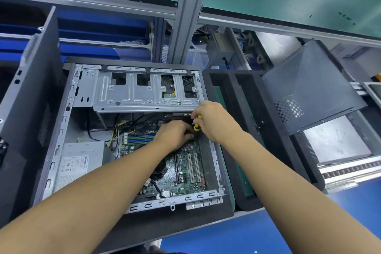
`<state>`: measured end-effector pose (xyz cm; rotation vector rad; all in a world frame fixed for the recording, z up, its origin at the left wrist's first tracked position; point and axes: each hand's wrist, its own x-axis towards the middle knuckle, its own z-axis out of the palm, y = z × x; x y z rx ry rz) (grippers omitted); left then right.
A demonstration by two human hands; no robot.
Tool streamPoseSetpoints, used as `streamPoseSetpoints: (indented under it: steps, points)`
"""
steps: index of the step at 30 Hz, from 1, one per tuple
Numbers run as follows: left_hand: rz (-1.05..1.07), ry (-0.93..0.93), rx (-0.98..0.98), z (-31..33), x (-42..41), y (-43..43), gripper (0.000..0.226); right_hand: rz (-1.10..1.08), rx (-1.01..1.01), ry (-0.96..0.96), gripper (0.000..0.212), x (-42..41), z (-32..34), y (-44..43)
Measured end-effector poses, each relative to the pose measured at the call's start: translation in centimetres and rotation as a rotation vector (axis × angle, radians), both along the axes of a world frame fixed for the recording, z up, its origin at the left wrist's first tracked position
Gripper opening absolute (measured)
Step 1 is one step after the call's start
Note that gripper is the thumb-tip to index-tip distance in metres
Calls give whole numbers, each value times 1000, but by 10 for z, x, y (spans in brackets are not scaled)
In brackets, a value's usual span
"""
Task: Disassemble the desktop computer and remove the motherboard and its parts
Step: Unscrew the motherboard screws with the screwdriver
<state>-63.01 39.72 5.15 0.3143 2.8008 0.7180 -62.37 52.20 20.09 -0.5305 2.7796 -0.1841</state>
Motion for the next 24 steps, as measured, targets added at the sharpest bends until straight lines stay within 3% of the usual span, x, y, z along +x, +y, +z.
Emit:
streamPoseSetpoints:
  steps: [6,14,24]
  points:
    - [-146,30,-272,-1,3,11,26,-6,-25,28,22,2,9,4]
    - [-62,-20,-354,1,-3,27,35,9,-91,84,21,6,23,8]
    - [-20,-121,-102,3,-5,10,35,-20,-155,104,18,5,24,15]
